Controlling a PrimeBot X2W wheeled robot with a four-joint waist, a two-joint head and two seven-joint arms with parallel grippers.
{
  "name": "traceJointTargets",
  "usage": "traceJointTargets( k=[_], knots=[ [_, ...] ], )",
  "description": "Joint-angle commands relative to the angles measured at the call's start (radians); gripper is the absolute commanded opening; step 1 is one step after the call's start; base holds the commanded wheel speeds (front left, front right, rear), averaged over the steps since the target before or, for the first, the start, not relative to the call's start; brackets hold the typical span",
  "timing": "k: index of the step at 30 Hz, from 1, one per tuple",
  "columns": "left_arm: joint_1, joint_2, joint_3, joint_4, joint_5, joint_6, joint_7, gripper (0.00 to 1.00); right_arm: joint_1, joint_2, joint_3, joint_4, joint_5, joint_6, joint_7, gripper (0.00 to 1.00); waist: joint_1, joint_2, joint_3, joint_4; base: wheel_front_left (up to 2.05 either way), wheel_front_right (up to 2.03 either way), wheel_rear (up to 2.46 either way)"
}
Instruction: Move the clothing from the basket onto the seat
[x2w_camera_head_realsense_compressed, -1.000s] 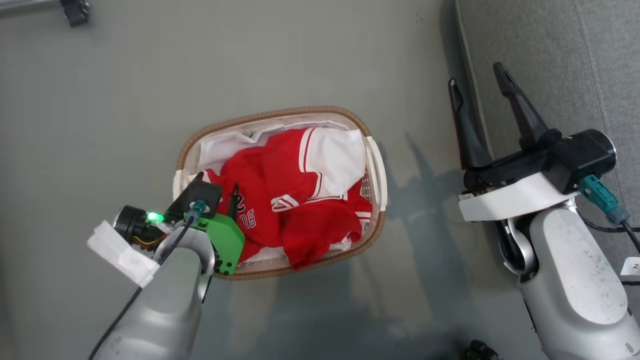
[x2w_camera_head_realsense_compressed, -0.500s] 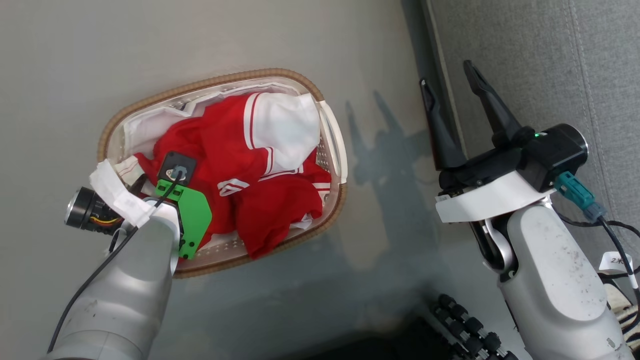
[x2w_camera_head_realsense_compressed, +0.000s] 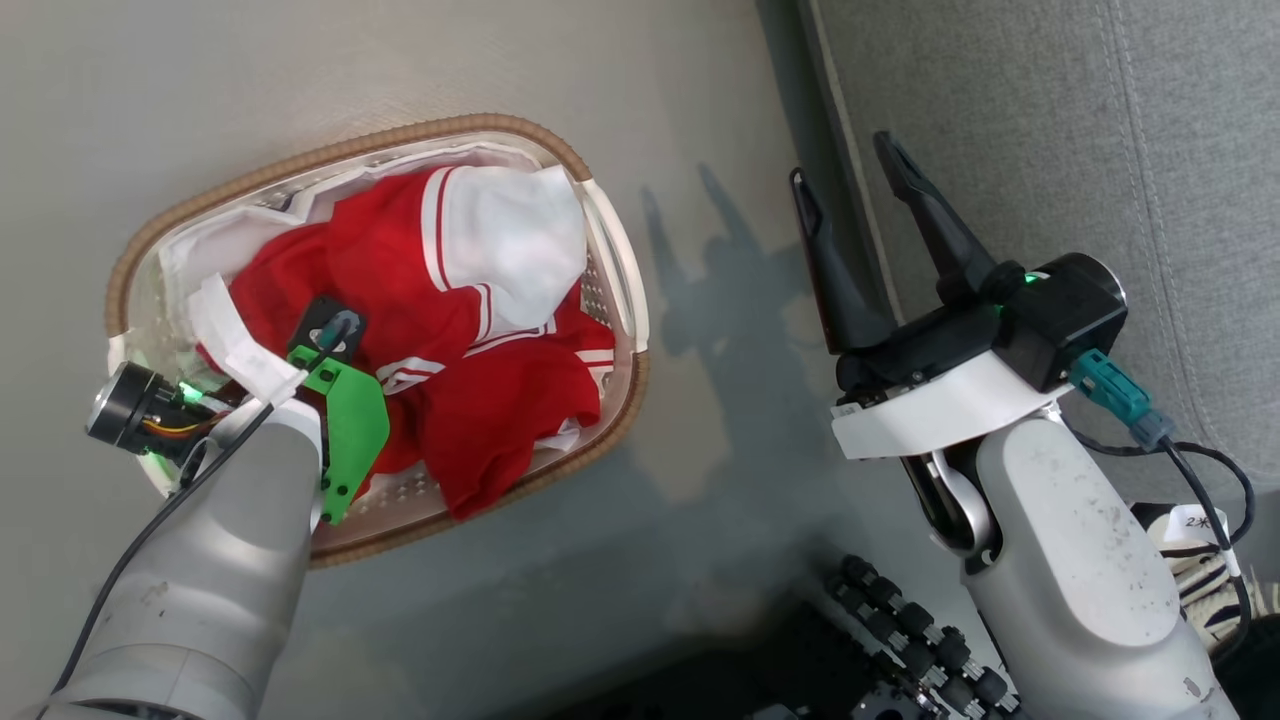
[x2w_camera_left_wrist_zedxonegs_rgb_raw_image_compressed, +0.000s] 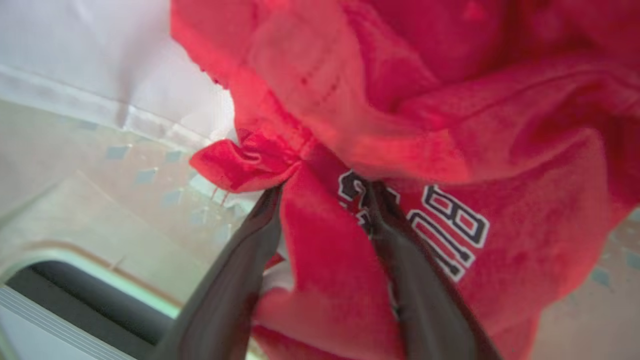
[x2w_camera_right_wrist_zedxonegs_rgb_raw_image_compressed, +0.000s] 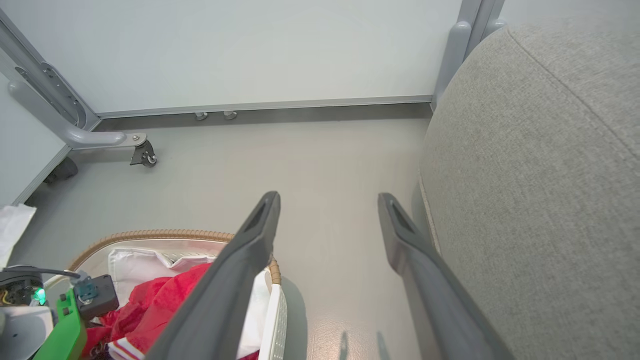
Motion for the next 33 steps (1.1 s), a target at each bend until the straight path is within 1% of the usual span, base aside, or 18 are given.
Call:
traceJointTargets(
  k=[1,2,3,8,12,15,20,22,26,27,30,33],
  knots=[
    [-0.01,0.016,-0.005,0.003,0.005,-0.006,0.013,0.26,-0.016,0.0,0.004,-0.004,0.006,0.0,-0.005,1.0,-0.0001,-0.0001,0.007,-0.01,0.0,0.0,0.0],
    [-0.011,0.02,-0.008,0.003,0.004,-0.01,0.019,0.01,-0.018,0.0,0.005,-0.005,0.009,0.0,-0.005,1.0,-0.0001,-0.0001,0.009,-0.013,0.0,0.0,0.0],
    [-0.011,0.023,-0.014,0.003,0.009,-0.015,0.024,0.0,-0.018,0.001,0.006,-0.007,0.011,0.0,-0.005,1.0,-0.0001,-0.0001,0.012,-0.016,0.0,0.0,0.0],
    [-0.02,0.036,-0.032,0.004,0.008,-0.029,0.03,0.0,-0.021,0.003,0.005,-0.013,0.021,0.0,-0.005,1.0,-0.0001,-0.0001,0.025,-0.027,0.0,0.0,0.0],
    [-0.016,0.024,-0.031,-0.004,-0.011,-0.04,-0.024,0.0,-0.022,0.004,-0.008,-0.005,0.024,0.0,-0.005,1.0,-0.0001,-0.0001,0.016,-0.023,0.0,0.0,0.0],
    [0.009,-0.001,-0.012,-0.015,-0.038,-0.033,-0.099,0.0,-0.021,0.004,-0.01,0.001,0.027,0.0,-0.005,1.0,-0.0001,-0.0001,-0.016,-0.018,0.0,0.0,0.0],
    [0.033,-0.028,-0.002,-0.032,-0.074,-0.049,-0.229,0.0,-0.002,0.004,-0.014,0.009,0.035,0.0,-0.005,1.0,-0.0001,-0.0001,-0.084,0.006,0.0,0.0,0.0],
    [0.039,-0.033,-0.024,-0.036,-0.054,-0.056,-0.28,0.0,0.008,0.003,-0.016,0.015,0.031,0.0,-0.005,1.0,-0.0001,-0.0001,-0.116,0.021,0.0,0.0,0.0],
    [0.061,-0.047,-0.029,-0.037,-0.073,-0.065,-0.379,0.0,0.028,0.003,-0.028,0.023,0.016,0.0,-0.005,1.0,-0.0001,-0.0001,-0.184,0.064,0.0,0.0,0.0],
    [0.073,-0.053,-0.017,-0.035,-0.095,-0.069,-0.428,0.0,0.04,0.0,-0.036,0.023,0.02,0.0,-0.005,1.0,-0.0001,-0.0001,-0.22,0.09,0.0,0.0,0.0],
    [0.091,-0.067,0.007,-0.039,-0.134,-0.057,-0.505,0.0,0.07,-0.018,-0.038,0.03,0.018,0.0,-0.005,1.0,-0.0001,-0.0001,-0.281,0.131,0.0,0.0,0.0],
    [0.12,-0.08,0.028,-0.05,-0.167,-0.054,-0.554,0.0,0.094,-0.029,-0.04,0.037,0.017,0.0,-0.005,1.0,-0.0001,-0.0001,-0.34,0.165,0.0,0.0,0.0]
  ],
)
